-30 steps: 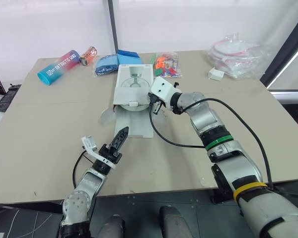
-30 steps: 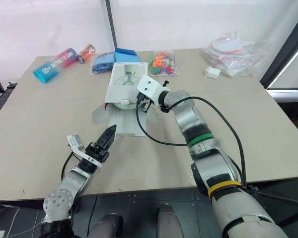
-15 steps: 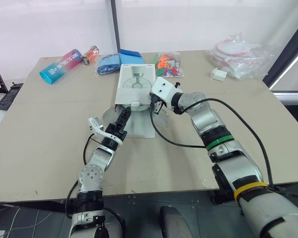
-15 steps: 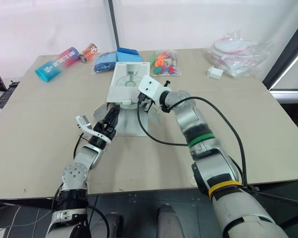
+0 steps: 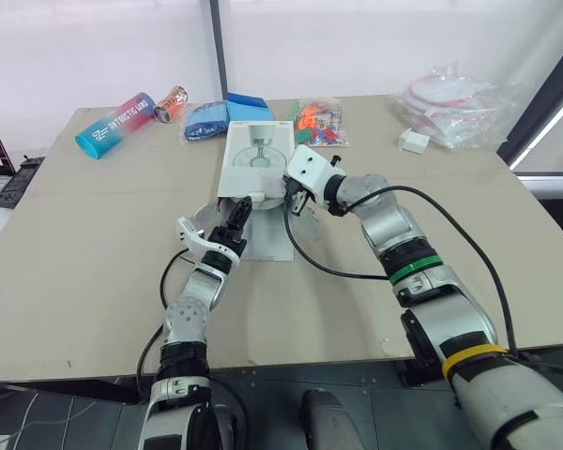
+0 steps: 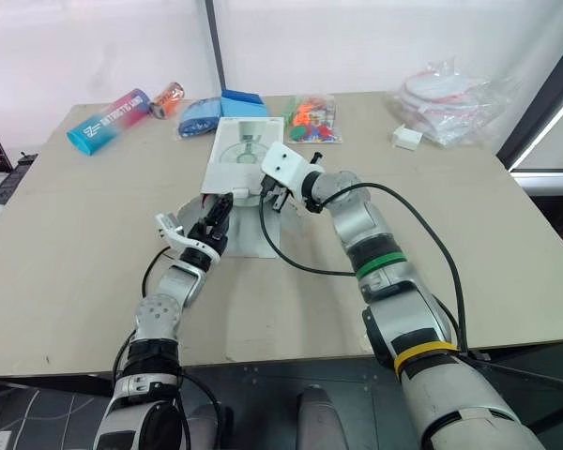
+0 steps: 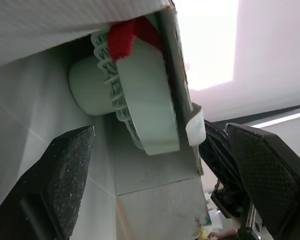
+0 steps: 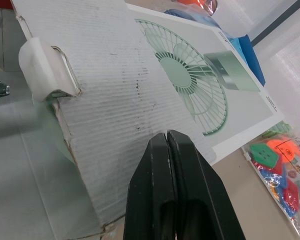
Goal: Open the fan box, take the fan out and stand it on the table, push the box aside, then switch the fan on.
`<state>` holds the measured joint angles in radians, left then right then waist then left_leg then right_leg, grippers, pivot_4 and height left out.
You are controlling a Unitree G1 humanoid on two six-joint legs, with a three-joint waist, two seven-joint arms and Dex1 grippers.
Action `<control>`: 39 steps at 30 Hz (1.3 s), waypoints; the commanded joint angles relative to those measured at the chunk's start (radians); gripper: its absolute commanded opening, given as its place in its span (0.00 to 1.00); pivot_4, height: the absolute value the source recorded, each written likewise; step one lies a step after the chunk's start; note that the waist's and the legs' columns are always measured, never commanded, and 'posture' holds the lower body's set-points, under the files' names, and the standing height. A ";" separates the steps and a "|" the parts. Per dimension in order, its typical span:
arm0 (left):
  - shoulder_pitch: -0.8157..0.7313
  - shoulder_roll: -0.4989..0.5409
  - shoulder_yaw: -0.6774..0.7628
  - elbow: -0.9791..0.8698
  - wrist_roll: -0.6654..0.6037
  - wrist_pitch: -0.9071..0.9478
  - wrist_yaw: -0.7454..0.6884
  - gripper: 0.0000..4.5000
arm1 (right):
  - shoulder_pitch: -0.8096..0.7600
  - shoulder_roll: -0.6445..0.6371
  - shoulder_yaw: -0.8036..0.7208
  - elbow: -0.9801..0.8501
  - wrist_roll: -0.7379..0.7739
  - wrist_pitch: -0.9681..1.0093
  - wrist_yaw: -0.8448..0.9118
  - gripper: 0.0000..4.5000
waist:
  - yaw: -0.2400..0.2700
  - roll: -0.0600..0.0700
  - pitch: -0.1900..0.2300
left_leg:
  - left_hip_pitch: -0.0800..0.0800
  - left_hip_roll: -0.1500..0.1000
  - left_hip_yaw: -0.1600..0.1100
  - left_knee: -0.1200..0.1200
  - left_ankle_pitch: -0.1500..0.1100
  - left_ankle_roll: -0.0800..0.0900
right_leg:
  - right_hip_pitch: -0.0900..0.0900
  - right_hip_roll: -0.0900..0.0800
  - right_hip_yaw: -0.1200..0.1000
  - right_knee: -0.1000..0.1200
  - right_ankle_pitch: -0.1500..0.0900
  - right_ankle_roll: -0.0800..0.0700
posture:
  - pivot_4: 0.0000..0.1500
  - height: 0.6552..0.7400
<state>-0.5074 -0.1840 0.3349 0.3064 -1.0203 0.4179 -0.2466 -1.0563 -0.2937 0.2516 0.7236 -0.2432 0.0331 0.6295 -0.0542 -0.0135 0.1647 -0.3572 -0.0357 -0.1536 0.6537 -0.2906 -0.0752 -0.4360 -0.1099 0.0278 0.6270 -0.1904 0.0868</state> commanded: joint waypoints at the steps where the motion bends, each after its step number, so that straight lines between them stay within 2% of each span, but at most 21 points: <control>1: -0.025 -0.012 0.013 0.030 -0.005 0.006 -0.017 0.99 | -0.014 -0.005 0.000 -0.023 -0.006 -0.016 -0.011 0.00 | 0.000 0.000 0.000 | 0.000 0.000 0.000 0.000 0.000 0.000 | 0.000 0.000 0.000 0.000 0.000 0.000 | 1.00 1.00; 21: -0.117 -0.028 0.045 0.176 -0.021 0.020 -0.051 0.99 | -0.006 -0.008 -0.003 -0.044 -0.013 -0.007 -0.009 0.00 | 0.002 0.000 0.000 | 0.003 0.000 0.000 0.000 0.000 -0.001 | 0.004 0.000 0.000 0.000 0.000 0.001 | 1.00 1.00; 22: -0.122 -0.029 0.045 0.179 -0.022 0.022 -0.049 0.87 | -0.005 -0.009 -0.003 -0.044 -0.013 -0.007 -0.009 0.00 | 0.002 0.000 0.000 | 0.004 0.000 0.000 0.000 0.000 -0.001 | 0.004 0.000 0.000 0.000 0.000 0.001 | 1.00 1.00; 24: -0.130 -0.029 0.046 0.184 -0.023 0.023 -0.048 0.77 | -0.005 -0.010 -0.004 -0.044 -0.013 -0.008 -0.010 0.00 | 0.002 0.000 0.000 | 0.004 0.000 0.000 0.000 0.000 -0.001 | 0.004 0.000 0.000 0.000 0.000 0.001 | 1.00 1.00; 34: -0.117 -0.045 0.034 0.117 -0.069 0.063 -0.065 0.77 | -0.008 -0.003 -0.002 -0.027 -0.014 -0.013 -0.016 0.00 | 0.003 0.000 0.000 | 0.003 0.000 0.000 0.000 0.000 -0.001 | 0.004 0.000 0.000 -0.001 0.000 0.001 | 1.00 1.00; 39: -0.100 -0.048 0.027 0.063 -0.085 0.081 -0.030 0.77 | -0.005 0.000 0.000 -0.027 -0.015 -0.012 -0.017 0.00 | 0.003 0.000 0.000 | 0.003 0.000 0.000 0.000 0.000 -0.001 | 0.003 0.000 0.000 -0.001 0.000 0.001 | 1.00 1.00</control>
<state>-0.5784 -0.1636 0.3683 0.4213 -1.0810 0.4892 -0.2837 -1.0534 -0.2965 0.2520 0.7209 -0.2599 0.0340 0.6237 -0.0510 -0.0134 0.1647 -0.3545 -0.0359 -0.1539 0.6532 -0.2903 -0.0758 -0.4329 -0.1098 0.0278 0.6256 -0.1900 0.0877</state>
